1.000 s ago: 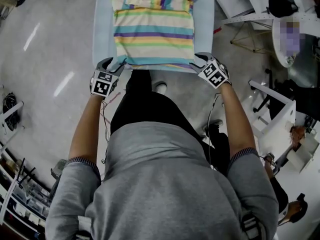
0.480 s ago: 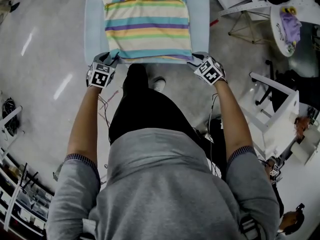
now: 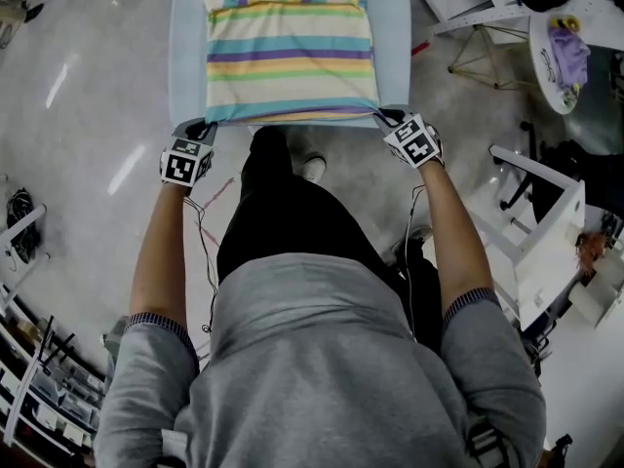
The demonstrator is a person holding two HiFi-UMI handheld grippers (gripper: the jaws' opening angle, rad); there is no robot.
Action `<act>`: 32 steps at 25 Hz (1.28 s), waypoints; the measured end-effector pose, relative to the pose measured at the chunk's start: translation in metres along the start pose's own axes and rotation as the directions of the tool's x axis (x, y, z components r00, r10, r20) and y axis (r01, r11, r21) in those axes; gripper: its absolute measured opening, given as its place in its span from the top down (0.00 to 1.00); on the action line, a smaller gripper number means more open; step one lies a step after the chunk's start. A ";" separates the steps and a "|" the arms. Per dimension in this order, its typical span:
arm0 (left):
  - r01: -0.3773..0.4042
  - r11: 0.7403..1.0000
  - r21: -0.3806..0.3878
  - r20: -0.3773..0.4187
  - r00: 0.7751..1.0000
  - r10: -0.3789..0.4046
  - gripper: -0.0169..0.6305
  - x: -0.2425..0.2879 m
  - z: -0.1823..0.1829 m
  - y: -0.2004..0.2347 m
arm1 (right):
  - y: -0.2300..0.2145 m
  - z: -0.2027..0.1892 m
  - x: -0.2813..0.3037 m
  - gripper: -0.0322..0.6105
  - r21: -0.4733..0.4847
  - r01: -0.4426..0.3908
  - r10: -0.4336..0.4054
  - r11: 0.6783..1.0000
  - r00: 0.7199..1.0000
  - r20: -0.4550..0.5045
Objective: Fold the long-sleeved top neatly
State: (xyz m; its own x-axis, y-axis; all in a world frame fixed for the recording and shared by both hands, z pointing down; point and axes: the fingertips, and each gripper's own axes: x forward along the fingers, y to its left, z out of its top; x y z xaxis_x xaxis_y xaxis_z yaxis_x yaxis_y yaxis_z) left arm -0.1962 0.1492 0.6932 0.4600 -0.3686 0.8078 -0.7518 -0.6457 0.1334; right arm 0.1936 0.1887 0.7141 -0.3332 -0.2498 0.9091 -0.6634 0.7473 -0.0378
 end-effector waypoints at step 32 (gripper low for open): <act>0.066 0.929 -0.365 0.009 0.998 -0.067 0.91 -0.091 -0.024 -0.045 | 0.065 -0.011 -0.083 0.89 0.220 0.063 -0.086 0.973 0.992 0.097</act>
State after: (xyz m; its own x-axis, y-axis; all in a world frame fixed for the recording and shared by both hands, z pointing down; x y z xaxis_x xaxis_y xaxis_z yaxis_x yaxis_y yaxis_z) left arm -0.2153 0.2283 0.6277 0.5135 -0.3308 0.7917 -0.8405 -0.3797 0.3865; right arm 0.1859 0.2647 0.6412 -0.3380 -0.3716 0.8647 -0.8142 0.5763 -0.0706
